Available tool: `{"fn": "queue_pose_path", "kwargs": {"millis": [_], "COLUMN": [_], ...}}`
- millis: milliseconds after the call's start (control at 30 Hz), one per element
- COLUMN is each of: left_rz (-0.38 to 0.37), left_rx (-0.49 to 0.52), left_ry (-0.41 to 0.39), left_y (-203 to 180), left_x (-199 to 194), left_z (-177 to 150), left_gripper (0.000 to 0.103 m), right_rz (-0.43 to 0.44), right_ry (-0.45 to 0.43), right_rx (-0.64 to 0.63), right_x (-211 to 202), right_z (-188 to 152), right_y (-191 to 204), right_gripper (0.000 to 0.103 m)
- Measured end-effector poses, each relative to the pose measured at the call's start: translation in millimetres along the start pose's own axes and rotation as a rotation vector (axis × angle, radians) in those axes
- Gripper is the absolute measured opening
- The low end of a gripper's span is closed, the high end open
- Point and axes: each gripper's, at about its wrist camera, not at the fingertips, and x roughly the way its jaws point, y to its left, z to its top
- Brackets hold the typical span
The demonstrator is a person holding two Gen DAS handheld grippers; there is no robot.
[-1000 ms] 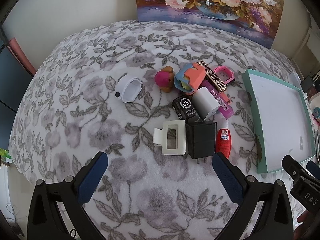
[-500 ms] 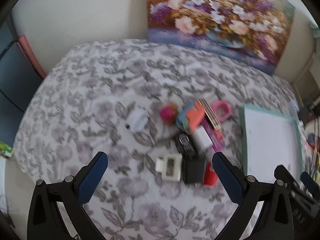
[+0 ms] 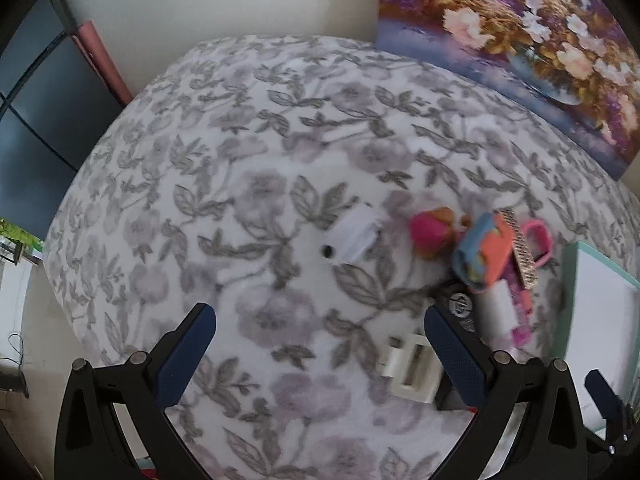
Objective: Organize rigid objects
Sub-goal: 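Move the right tool down onto the black charger and close it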
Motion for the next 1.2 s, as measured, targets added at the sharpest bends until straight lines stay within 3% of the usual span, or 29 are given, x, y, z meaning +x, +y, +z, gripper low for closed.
{"fn": "queue_pose_path", "kwargs": {"millis": [67, 167, 300, 467, 633, 1000, 1133, 1200], "left_rz": [0.022, -0.005, -0.025, -0.03, -0.034, -0.038, -0.034, -0.04], "left_rx": [-0.01, -0.028, -0.052, -0.057, -0.053, -0.018, -0.01, -0.007], "left_ry": [-0.013, 0.002, 0.03, 0.043, 0.081, 0.137, 0.164, 0.179], "left_y": [6, 14, 23, 25, 22, 7, 3, 1], "left_x": [0, 4, 12, 17, 29, 47, 57, 61], "left_z": [0, -2, -3, -4, -6, -10, -11, -12], "left_gripper": [0.103, 0.103, 0.103, 0.103, 0.103, 0.103, 0.103, 0.103], "right_rz": [0.003, -0.008, 0.042, -0.002, -0.017, -0.045, -0.023, -0.013], "right_ry": [0.007, 0.009, 0.045, 0.046, 0.042, 0.019, 0.021, 0.036], "right_rx": [-0.021, -0.071, -0.089, -0.116, -0.121, -0.182, -0.201, -0.198], "right_x": [6, 11, 23, 34, 36, 38, 38, 41], "right_z": [-3, -9, -14, -19, -21, -28, -30, -31], "right_y": [9, 25, 36, 45, 46, 63, 68, 69], "right_gripper": [0.103, 0.103, 0.103, 0.103, 0.087, 0.066, 0.049, 0.048]}}
